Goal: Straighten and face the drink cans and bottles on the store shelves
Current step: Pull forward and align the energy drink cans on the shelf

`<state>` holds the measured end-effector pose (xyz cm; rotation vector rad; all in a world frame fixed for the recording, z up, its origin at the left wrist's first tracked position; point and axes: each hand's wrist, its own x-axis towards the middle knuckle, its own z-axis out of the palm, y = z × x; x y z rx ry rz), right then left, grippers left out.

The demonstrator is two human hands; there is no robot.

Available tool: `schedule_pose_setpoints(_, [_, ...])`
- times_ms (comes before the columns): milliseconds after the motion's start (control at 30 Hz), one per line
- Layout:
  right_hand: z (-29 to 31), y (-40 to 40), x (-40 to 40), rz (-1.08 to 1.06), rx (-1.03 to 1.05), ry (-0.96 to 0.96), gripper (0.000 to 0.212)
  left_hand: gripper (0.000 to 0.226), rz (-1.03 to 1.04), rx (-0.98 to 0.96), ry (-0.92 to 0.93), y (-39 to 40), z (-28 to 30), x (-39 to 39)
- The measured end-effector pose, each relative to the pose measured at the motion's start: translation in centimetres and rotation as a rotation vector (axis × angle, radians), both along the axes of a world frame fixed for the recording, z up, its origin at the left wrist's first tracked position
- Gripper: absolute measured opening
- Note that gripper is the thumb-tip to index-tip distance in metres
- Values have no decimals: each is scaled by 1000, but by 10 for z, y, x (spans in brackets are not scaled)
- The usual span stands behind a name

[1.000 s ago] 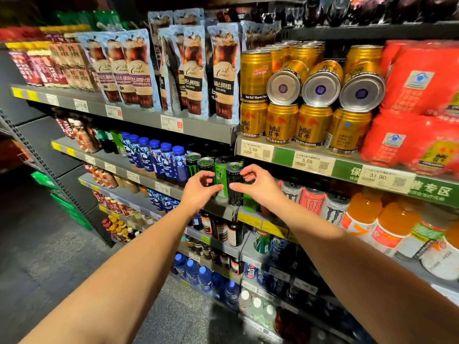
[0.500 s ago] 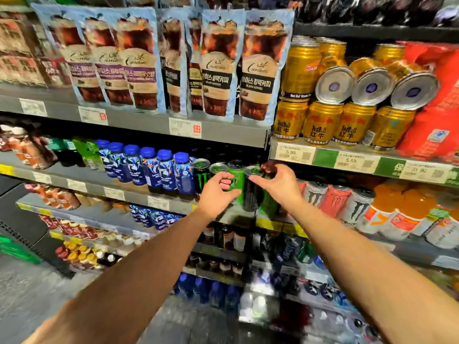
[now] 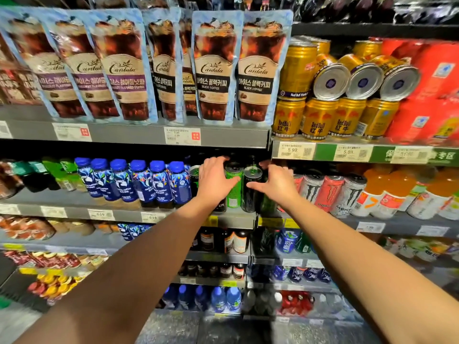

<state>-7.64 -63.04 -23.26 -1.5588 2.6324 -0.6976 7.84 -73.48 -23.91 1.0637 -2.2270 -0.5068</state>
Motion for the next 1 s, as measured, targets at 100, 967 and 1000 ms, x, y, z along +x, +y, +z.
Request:
schedule_pose_setpoints(100, [-5, -3, -1, -6, 13, -2, 72, 68, -27, 46, -108, -9, -1, -5])
schedule_pose_setpoints(967, [-13, 9, 6, 51, -12, 188, 79, 77, 14, -105, -272, -2, -7, -14])
schedule_pose_setpoints(1000, [-15, 10, 6, 51, -29, 202, 78, 76, 15, -104, -254, -1, -8, -14])
